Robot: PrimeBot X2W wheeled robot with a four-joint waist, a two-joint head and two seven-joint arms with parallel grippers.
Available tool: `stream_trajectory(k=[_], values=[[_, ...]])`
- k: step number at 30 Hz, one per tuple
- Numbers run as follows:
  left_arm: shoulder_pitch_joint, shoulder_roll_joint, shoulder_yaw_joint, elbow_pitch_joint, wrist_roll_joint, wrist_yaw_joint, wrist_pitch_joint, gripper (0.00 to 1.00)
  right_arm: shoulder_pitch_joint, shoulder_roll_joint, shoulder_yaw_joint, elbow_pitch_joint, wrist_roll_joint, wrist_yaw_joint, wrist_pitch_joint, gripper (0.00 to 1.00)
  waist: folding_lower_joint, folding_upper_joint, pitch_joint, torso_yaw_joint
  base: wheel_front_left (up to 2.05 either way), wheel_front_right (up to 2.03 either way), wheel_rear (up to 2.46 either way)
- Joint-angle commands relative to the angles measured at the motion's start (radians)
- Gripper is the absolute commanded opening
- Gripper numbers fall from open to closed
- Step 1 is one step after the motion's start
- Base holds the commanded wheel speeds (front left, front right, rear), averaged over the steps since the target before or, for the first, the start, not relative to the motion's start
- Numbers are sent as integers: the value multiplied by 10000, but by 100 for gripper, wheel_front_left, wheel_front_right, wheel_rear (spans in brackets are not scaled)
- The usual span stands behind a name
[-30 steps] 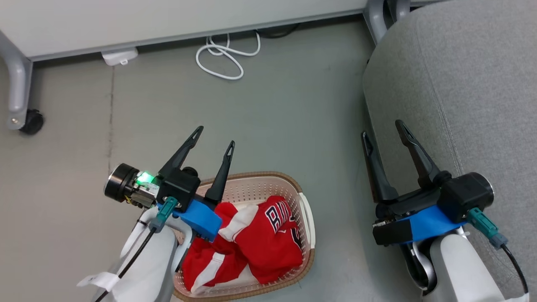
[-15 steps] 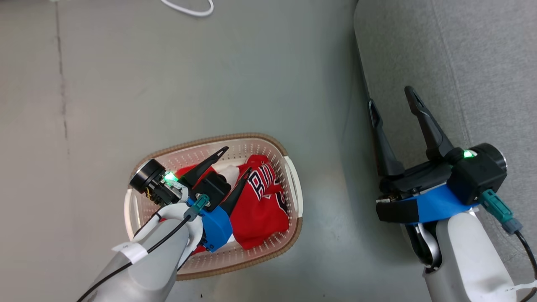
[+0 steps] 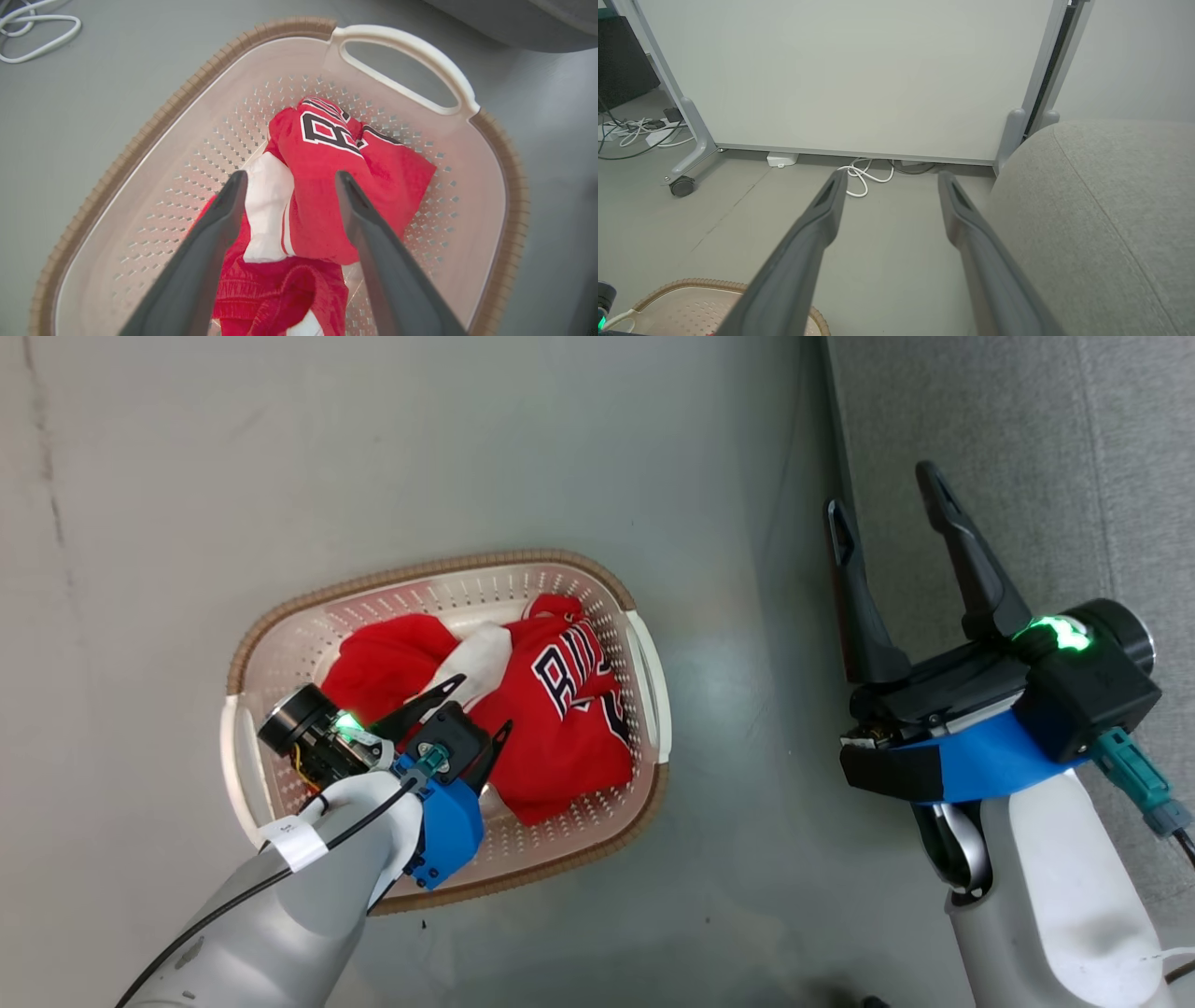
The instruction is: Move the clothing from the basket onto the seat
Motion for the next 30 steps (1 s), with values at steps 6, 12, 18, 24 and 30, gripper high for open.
stream_trajectory(k=[6, 12, 18, 24, 30], values=[[-607, -76, -891, 907, -677, -9, -5, 100, -357, -35, -24, -266, -107, 5, -35, 100, -1, 1, 875, -110, 0, 0, 0], [-1148, -142, -1835, 1522, -1473, -9, 335, 100, -471, -35, -39, -449, -145, 5, -35, 100, -1, 1, 1512, -179, 0, 0, 0], [-1499, -76, -2276, 1498, -2291, -9, 608, 100, -451, -35, -108, -584, -154, 5, -35, 100, -1, 1, 1973, -259, 0, 0, 0], [-1981, -20, -2821, 1454, -2949, -9, 1083, 100, -381, -35, -175, -786, -178, 5, -35, 100, -1, 1, 2518, -302, 0, 0, 0], [-2301, -41, -3116, 1205, -3418, -10, 1259, 100, -351, -35, -213, -969, -90, 5, -35, 100, -1, 1, 2948, -343, 0, 0, 0]])
